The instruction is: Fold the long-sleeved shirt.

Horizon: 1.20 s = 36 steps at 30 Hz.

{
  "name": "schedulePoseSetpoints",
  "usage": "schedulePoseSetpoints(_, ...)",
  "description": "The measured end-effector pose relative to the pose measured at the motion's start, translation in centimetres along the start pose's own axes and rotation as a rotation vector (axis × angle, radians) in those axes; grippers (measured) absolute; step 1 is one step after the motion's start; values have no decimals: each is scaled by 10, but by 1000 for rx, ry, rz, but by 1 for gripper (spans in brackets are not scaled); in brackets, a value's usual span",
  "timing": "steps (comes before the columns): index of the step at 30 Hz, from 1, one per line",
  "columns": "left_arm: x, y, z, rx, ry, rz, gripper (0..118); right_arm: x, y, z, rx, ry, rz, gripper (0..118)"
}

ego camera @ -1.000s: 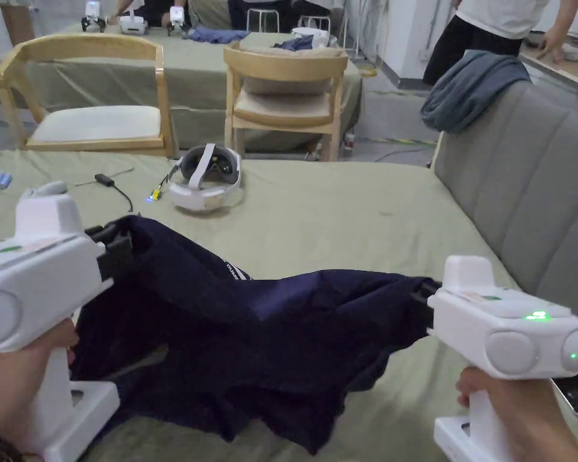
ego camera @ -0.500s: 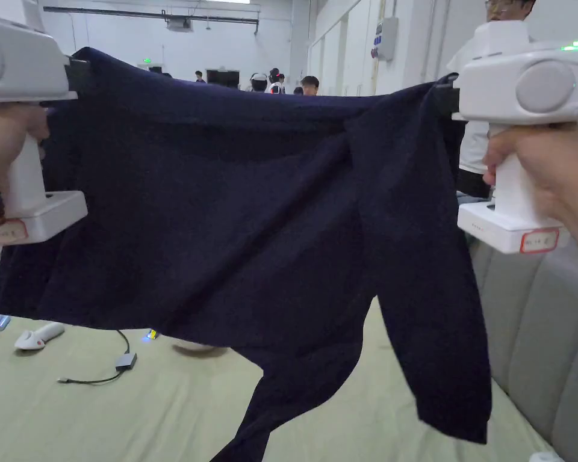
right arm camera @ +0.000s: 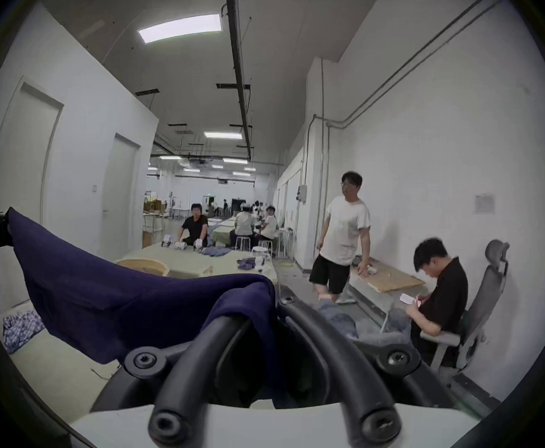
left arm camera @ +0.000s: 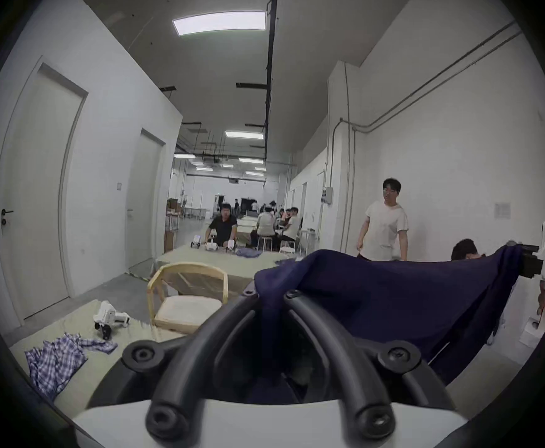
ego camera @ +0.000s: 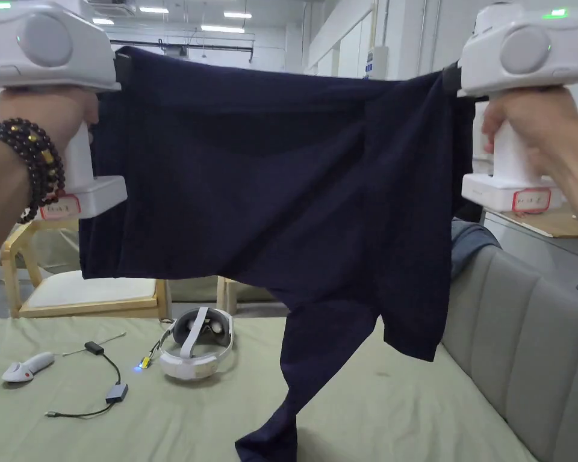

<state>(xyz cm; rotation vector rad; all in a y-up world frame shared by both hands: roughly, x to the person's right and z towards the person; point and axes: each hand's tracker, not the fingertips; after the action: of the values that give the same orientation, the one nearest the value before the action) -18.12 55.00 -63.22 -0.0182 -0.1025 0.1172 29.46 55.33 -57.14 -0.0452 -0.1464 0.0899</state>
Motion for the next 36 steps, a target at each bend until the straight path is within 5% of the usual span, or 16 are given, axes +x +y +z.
schedulePoseSetpoints(9,-2,-208,22,-320,10,34,11,-14,-212,-30,-300,41,-56,4)
schedulePoseSetpoints(14,-18,-267,39,-403,9,59,11,-20,-265,-4,-334,61,-64,4)
schedulePoseSetpoints(24,-42,-355,211,-456,-52,68,11,-17,-366,181,-321,211,-7,4)
schedulePoseSetpoints(31,-45,-462,324,-760,25,-27,11,-30,-481,282,-720,204,62,4)
schedulePoseSetpoints(36,-53,-533,347,-932,35,80,11,-54,-553,295,-977,246,152,4)
